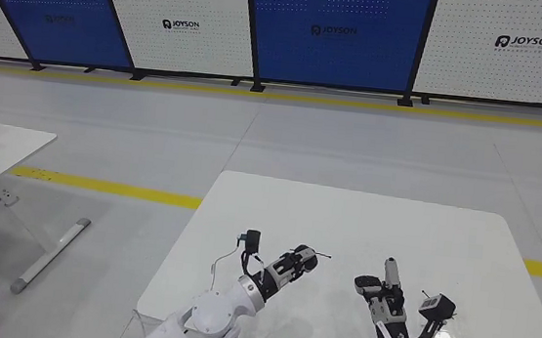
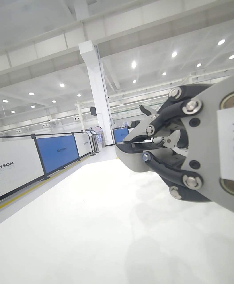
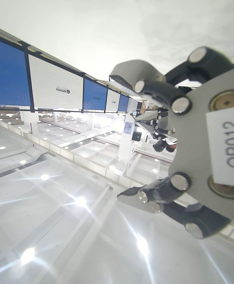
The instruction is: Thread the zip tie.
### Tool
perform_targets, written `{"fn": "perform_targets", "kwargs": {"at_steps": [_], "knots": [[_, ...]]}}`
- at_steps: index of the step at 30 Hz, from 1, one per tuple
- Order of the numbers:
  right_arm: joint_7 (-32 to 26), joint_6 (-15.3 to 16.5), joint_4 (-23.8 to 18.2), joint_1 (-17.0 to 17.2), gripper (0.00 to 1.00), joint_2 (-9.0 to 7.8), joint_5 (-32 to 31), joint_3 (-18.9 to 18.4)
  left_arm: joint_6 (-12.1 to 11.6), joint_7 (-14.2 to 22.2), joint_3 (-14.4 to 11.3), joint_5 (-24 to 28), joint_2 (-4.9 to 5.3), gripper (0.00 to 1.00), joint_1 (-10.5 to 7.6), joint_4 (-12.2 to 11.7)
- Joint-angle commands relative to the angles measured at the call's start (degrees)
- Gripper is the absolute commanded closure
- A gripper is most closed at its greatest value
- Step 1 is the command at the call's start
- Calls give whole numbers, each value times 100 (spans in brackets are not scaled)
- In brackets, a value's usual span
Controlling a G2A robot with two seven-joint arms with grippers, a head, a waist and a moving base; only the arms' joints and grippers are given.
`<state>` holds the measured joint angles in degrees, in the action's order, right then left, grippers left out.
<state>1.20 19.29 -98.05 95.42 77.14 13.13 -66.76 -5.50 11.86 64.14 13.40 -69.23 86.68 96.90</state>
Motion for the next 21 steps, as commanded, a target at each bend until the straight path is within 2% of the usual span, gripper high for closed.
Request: {"fn": "perform_targets", "kwargs": {"at_steps": [1,4,7,9,14,17,19,21], "knots": [[0,0,0,0,0,0,0,0,-57,139,149,205,22,100,30,-54],[0,0,0,0,0,0,0,0,-265,433,479,553,76,100,169,13],[0,0,0,0,0,0,0,0,-555,684,768,726,127,100,358,298],[0,0,0,0,0,0,0,0,-682,828,957,772,163,100,489,581],[0,0,0,0,0,0,0,0,-833,889,1356,988,211,100,717,1402],[0,0,0,0,0,0,0,0,-963,1015,1447,1288,219,100,858,1808],[0,0,0,0,0,0,0,0,-1058,1176,1499,1582,224,100,947,1936],[0,0,0,0,0,0,0,0,-1071,1179,1549,1670,227,100,979,1919]]}}
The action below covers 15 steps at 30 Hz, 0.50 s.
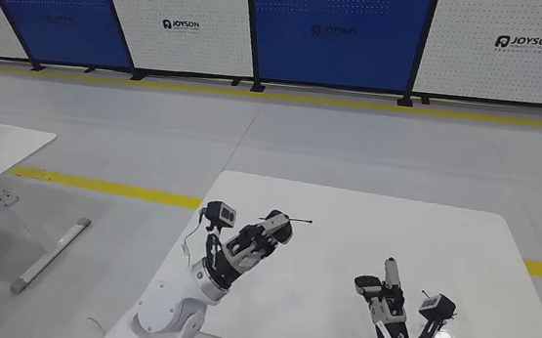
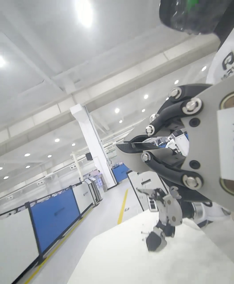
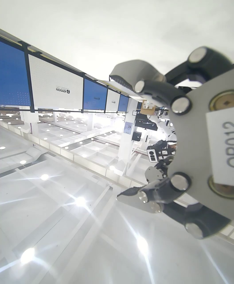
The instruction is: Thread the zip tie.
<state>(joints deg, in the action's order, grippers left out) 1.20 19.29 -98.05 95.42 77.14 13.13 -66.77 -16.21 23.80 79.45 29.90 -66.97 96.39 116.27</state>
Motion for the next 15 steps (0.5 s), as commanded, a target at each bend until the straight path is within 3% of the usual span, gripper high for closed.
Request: {"fn": "perform_targets", "kwargs": {"at_steps": [1,10,13,15], "knots": [[0,0,0,0,0,0,0,0,1,-14,18,20,1,100,8,-18],[0,0,0,0,0,0,0,0,27,-56,0,18,-3,100,-20,-4],[0,0,0,0,0,0,0,0,-74,53,-36,251,-13,100,-99,193],[0,0,0,0,0,0,0,0,-200,325,-7,627,-10,100,-88,395]]}}
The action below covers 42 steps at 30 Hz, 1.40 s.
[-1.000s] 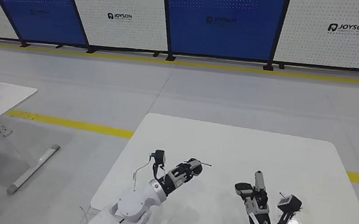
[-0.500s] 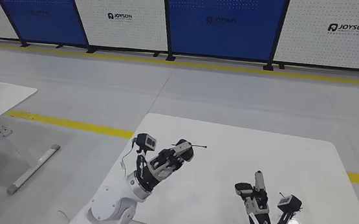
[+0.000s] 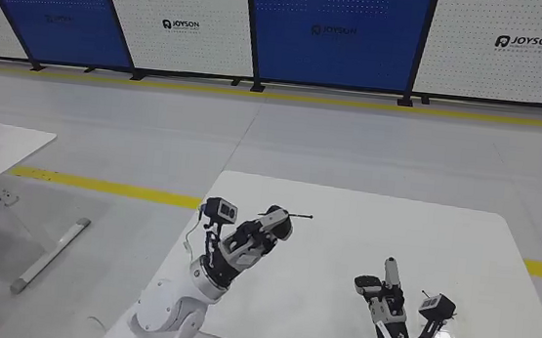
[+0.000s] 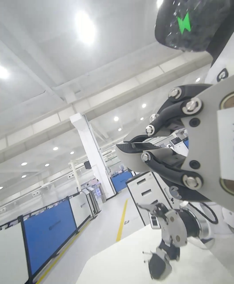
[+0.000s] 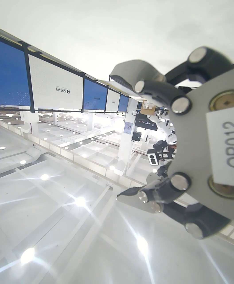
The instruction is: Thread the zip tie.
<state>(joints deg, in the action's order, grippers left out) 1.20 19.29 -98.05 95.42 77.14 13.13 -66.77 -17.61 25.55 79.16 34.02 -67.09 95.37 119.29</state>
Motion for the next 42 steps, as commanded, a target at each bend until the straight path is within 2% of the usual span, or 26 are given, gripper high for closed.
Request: {"fn": "perform_targets", "kwargs": {"at_steps": [1,3,5,12,17,21,24,27,30,40,42], "knots": [[0,0,0,0,0,0,0,0,-93,254,57,353,6,100,28,157],[0,0,0,0,0,0,0,0,-172,375,159,534,12,100,74,260],[0,0,0,0,0,0,0,0,-182,312,219,560,13,100,104,266],[0,0,0,0,0,0,0,0,-182,312,219,560,13,100,104,266],[0,0,0,0,0,0,0,0,344,123,28,-187,22,100,35,23],[0,0,0,0,0,0,0,0,581,17,-121,-525,23,100,10,-314],[0,0,0,0,0,0,0,0,797,-228,-203,-1377,39,100,21,-600],[0,0,0,0,0,0,0,0,1049,-288,-367,-1813,45,100,39,-746],[0,0,0,0,0,0,0,0,1248,-343,-394,-1954,54,100,57,-868],[0,0,0,0,0,0,0,0,1267,-409,-389,-1960,52,100,52,-877],[0,0,0,0,0,0,0,0,1439,-410,-464,-2138,55,100,-3,-1026]]}}
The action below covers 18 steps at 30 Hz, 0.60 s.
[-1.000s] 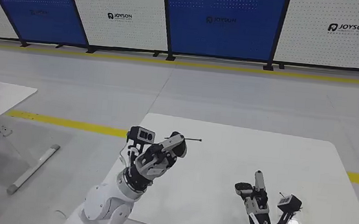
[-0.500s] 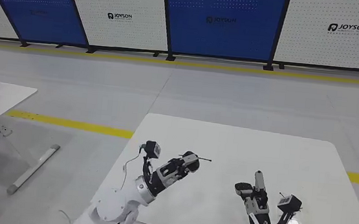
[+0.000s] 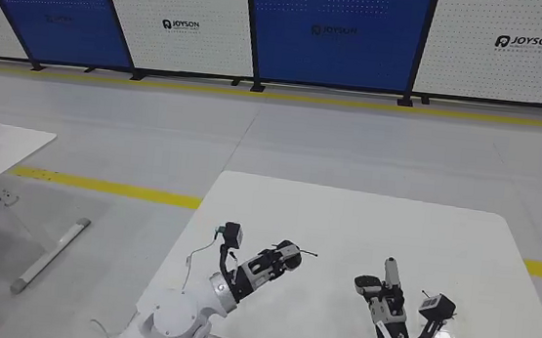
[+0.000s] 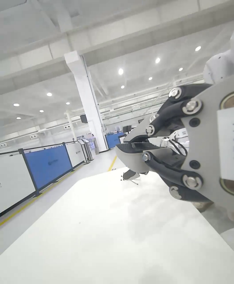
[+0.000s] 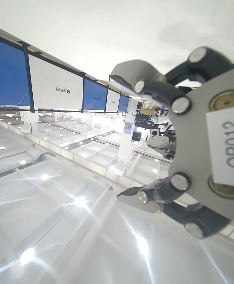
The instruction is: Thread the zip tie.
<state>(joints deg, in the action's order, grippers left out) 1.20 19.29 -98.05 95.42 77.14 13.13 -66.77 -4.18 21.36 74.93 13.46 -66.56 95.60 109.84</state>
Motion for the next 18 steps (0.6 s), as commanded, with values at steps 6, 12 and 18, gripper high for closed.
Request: {"fn": "perform_targets", "kwargs": {"at_steps": [6,12,18], "knots": [[0,0,0,0,0,0,0,0,404,141,-21,-146,29,100,-60,-587],[0,0,0,0,0,0,0,0,439,156,6,-35,34,100,-27,-671],[0,0,0,0,0,0,0,0,-236,-36,15,-17,18,100,-52,-413]]}}
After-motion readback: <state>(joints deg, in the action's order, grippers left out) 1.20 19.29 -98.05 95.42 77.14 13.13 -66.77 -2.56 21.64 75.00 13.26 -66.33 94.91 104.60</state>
